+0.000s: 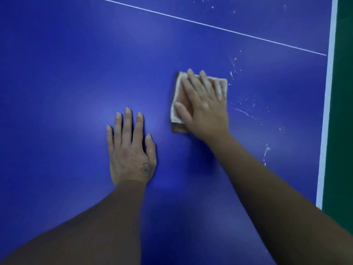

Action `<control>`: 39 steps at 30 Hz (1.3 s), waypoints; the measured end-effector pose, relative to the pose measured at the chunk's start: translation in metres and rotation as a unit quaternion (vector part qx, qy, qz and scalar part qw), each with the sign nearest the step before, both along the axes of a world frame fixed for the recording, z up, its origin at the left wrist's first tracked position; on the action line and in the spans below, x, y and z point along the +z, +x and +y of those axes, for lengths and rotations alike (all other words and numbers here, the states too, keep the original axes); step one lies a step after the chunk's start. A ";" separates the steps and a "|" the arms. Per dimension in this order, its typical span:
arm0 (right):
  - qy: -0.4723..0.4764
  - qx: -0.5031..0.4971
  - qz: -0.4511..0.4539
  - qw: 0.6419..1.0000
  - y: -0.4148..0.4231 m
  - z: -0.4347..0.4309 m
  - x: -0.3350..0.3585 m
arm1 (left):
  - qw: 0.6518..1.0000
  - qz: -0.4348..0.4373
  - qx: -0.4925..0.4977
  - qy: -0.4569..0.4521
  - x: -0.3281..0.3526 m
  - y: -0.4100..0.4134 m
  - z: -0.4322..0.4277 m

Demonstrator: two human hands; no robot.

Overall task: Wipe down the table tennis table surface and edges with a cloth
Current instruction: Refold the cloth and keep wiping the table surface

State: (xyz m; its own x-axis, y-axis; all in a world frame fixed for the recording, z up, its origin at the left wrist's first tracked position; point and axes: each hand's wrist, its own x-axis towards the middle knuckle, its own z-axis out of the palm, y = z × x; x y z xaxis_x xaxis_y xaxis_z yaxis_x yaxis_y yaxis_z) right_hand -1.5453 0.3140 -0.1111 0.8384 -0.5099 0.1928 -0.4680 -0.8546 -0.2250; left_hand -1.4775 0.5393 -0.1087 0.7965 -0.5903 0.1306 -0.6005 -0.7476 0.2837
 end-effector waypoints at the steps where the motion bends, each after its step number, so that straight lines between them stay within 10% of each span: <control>1: -0.005 -0.017 0.013 1.000 -0.012 -0.016 0.000 | 1.000 0.003 0.002 0.001 0.000 0.000 0.000; 8: 0.013 -0.179 0.090 0.980 -0.086 -0.058 0.009 | 1.000 0.007 0.007 -0.005 -0.001 -0.002 0.000; 20: 0.019 -0.019 0.076 0.997 0.095 -0.063 0.012 | 1.000 -0.011 0.000 -0.025 -0.008 0.000 0.000; 33: 0.053 -0.312 0.100 0.943 -0.056 -0.165 0.019 | 1.000 0.000 0.005 -0.011 -0.004 -0.002 -0.001; 39: 0.036 -0.196 0.088 0.976 0.011 -0.094 0.017 | 1.000 -0.009 0.002 -0.008 -0.004 -0.002 -0.002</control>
State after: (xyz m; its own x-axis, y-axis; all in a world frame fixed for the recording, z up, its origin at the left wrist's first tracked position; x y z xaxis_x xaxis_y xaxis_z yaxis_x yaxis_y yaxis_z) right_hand -1.5348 0.2201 -0.0937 0.5937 -0.8046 0.0148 -0.7921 -0.5875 -0.1655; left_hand -1.4791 0.5375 -0.1122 0.7958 -0.5855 0.1546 -0.6033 -0.7446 0.2856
